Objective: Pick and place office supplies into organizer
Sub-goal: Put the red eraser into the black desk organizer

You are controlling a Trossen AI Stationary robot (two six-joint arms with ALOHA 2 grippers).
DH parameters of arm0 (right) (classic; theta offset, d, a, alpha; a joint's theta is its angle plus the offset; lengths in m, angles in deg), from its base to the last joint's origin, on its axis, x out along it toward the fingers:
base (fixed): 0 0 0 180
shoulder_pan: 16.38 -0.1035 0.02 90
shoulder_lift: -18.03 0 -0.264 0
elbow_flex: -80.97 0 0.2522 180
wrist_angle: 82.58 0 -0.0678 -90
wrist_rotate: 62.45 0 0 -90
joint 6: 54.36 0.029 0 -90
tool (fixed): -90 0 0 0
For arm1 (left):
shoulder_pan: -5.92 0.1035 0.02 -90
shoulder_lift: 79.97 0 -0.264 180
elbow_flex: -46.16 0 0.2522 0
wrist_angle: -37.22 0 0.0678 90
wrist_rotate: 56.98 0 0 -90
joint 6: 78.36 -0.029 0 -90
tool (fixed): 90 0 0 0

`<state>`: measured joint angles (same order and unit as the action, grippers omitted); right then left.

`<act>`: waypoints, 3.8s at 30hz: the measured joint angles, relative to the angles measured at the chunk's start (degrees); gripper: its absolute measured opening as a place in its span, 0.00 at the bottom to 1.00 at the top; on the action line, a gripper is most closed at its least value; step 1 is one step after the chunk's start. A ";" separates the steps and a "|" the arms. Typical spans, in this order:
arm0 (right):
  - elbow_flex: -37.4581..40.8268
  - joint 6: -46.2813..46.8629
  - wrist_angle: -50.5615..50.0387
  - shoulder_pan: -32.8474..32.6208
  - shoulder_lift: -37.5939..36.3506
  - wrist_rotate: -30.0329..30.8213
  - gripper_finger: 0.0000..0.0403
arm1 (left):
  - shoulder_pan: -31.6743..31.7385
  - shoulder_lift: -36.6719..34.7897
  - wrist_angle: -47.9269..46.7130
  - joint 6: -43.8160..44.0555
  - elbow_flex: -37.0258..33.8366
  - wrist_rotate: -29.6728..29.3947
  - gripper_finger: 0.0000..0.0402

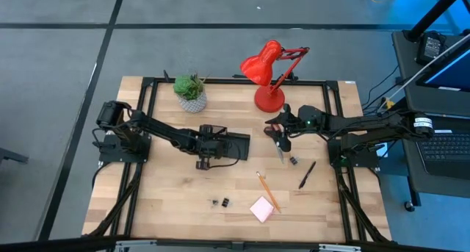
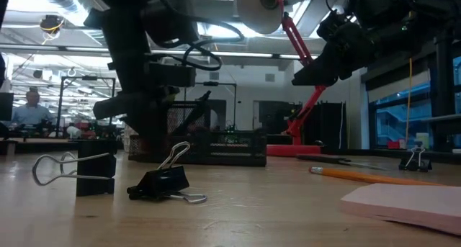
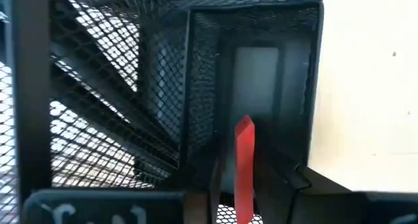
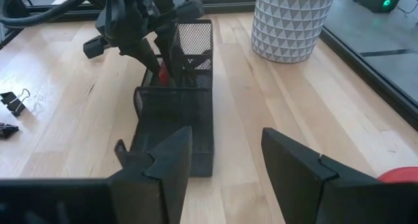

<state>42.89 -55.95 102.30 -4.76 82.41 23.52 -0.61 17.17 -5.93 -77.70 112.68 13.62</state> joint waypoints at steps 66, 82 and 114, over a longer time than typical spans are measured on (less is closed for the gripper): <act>0.00 0.00 -0.54 0.00 -0.02 -0.01 0.47 | -0.20 0.20 -2.32 -1.44 4.48 5.51 0.04; 0.00 0.04 -0.53 0.00 -0.02 -0.02 0.47 | -2.10 0.11 -2.56 -2.00 4.52 2.22 0.04; 0.00 1.31 -0.53 -0.02 -0.02 -0.02 0.47 | -1.86 -4.52 -3.08 -2.66 4.57 4.03 0.10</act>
<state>42.89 -54.64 101.77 -4.78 82.38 23.50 -2.46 12.65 -9.01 -80.35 117.24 17.65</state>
